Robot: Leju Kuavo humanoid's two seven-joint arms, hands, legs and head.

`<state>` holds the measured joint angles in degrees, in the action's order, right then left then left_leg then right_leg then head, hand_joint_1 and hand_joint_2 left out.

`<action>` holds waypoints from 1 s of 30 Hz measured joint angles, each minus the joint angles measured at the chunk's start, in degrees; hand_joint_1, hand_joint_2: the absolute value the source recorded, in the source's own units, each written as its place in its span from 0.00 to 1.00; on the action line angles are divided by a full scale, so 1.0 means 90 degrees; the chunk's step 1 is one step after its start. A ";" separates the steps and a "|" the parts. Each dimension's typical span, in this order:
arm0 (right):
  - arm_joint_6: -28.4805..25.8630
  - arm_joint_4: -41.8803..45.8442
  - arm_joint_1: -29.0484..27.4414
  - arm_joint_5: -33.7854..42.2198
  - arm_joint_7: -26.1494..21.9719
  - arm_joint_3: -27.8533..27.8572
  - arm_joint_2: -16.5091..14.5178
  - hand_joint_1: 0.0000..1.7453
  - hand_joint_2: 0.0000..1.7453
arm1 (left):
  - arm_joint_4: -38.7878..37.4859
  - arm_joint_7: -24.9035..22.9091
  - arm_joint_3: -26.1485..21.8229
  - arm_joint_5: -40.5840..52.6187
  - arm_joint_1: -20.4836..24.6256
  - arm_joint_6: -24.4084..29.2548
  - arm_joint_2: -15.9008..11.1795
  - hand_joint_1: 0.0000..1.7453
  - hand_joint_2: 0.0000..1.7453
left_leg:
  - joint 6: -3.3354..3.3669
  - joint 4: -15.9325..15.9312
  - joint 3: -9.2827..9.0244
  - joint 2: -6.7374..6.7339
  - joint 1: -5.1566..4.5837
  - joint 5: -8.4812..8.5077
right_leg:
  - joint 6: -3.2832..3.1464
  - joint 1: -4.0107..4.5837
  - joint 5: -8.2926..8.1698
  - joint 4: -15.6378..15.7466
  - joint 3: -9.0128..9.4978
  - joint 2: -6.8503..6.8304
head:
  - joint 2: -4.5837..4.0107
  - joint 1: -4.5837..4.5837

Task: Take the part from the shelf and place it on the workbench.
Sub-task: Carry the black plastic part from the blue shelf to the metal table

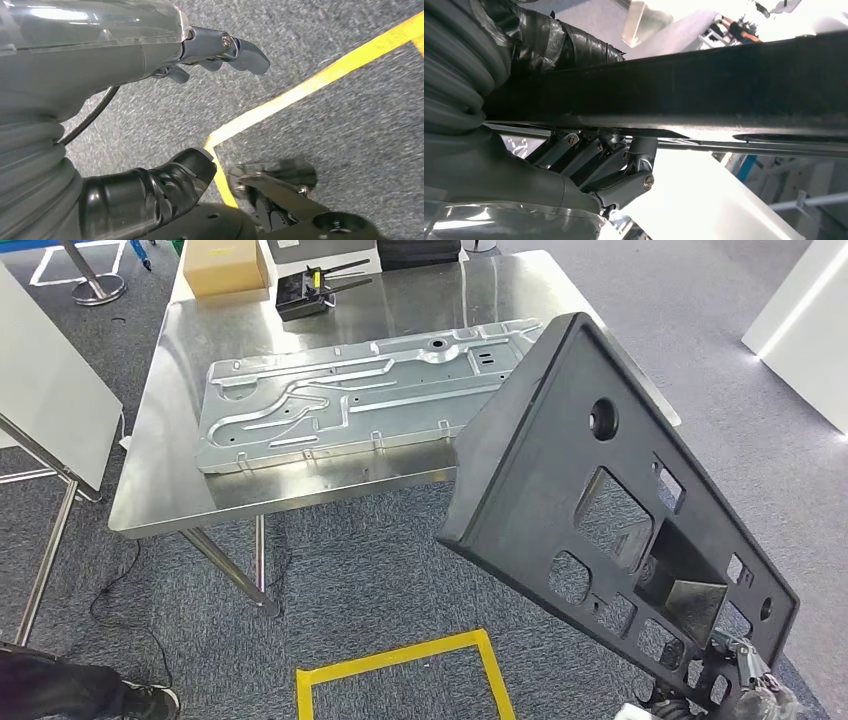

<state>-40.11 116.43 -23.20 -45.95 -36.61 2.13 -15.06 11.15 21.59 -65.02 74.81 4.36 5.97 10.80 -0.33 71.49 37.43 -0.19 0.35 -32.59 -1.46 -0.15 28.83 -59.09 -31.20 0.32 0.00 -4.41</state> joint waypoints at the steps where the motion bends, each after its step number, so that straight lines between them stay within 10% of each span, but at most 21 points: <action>1: 0.0000 0.0017 -0.0006 -0.0013 -0.0022 0.0007 0.0000 1.00 1.00 | 0.0000 0.0000 0.0004 0.0005 -0.0001 0.0001 -0.0001 0.00 1.00 | 0.0047 -0.0452 -0.0164 0.0001 -0.0013 0.0286 | 0.0006 0.0006 0.0034 0.0001 0.0046 0.0007 | 0.0000 -0.0001; 4: 0.0001 0.0045 -0.0009 -0.0090 -0.0090 0.0028 -0.0005 1.00 1.00 | 0.0000 0.0000 0.0019 0.0008 0.0016 0.0002 -0.0004 0.00 1.00 | 0.0171 -0.1332 -0.0534 -0.0001 -0.0080 0.0618 | 0.0078 0.0020 0.0114 -0.0003 0.0102 0.0014 | 0.0000 0.0000; 8: 0.0001 0.0077 -0.0016 -0.0132 -0.0126 0.0057 -0.0015 1.00 1.00 | 0.0000 0.0001 0.0060 0.0016 0.0011 0.0001 0.0004 0.00 1.00 | 0.0250 -0.1525 -0.0657 -0.0003 -0.0056 0.0625 | 0.0213 0.0018 0.0203 -0.0069 0.0115 0.0002 | 0.0000 -0.0002; 13: 0.0001 0.0109 -0.0041 -0.0004 -0.0155 0.0138 -0.0021 1.00 1.00 | 0.0000 0.0004 0.0088 0.0026 0.0020 -0.0008 0.0030 0.00 1.00 | 0.0325 -0.1618 -0.0768 -0.0016 -0.0022 0.0591 | 0.0351 -0.0056 0.0800 -0.1647 -0.0798 -0.0005 | 0.0000 -0.0010; 16: 0.0001 0.0110 -0.0073 0.0293 0.0063 0.0126 0.0037 1.00 1.00 | 0.0000 0.0003 0.0090 0.0024 0.0004 -0.0013 0.0041 0.00 1.00 | 0.0270 -0.1599 -0.0886 -0.0005 -0.0007 0.0490 | 0.0398 -0.0120 0.0175 -0.1034 -0.0644 -0.0018 | 0.0000 -0.0010; 19: 0.0000 0.0118 -0.0090 0.0646 0.0353 0.0002 0.0221 1.00 1.00 | 0.0000 0.0010 0.0089 0.0007 0.0011 -0.0016 0.0051 0.00 1.00 | 0.0158 -0.1564 -0.0949 0.0005 -0.0025 0.0371 | 0.0349 -0.0110 -0.0186 -0.0117 -0.0231 -0.0028 | 0.0000 -0.0009; 23: -0.0002 0.0127 -0.0119 0.0882 0.0685 -0.0260 0.0481 1.00 1.00 | 0.0000 0.0022 0.0087 -0.0012 0.0030 -0.0019 0.0051 0.00 1.00 | 0.0033 -0.1478 -0.0949 -0.0005 -0.0016 0.0256 | 0.0182 -0.0094 -0.0129 -0.0022 -0.0182 -0.0003 | 0.0000 -0.0002; 27: -0.0002 0.0130 -0.0123 0.0818 0.0662 -0.0357 0.0566 1.00 1.00 | 0.0000 0.0024 0.0087 0.0002 0.0023 -0.0020 0.0052 0.00 1.00 | -0.0044 -0.0064 -0.0231 -0.0002 0.0004 -0.0379 | 0.0053 -0.0082 -0.0070 0.0007 -0.0103 -0.0035 | 0.0000 0.0005; 30: -0.0002 0.0131 -0.0128 0.0758 0.0610 -0.0347 0.0566 1.00 1.00 | 0.0000 0.0019 0.0089 0.0008 -0.0004 -0.0020 0.0053 0.00 1.00 | -0.0021 0.0214 0.0080 -0.0002 0.0005 -0.0156 | 0.0032 -0.0045 0.0002 0.0004 -0.0015 -0.0018 | 0.0000 0.0005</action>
<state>-40.13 117.61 -24.36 -39.13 -31.12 -1.00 -9.96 11.15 21.77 -64.23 74.88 4.32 5.79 11.28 -0.52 73.42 38.15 -0.21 0.40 -33.99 -1.17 -0.56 28.85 -59.04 -31.33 0.16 0.00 -4.36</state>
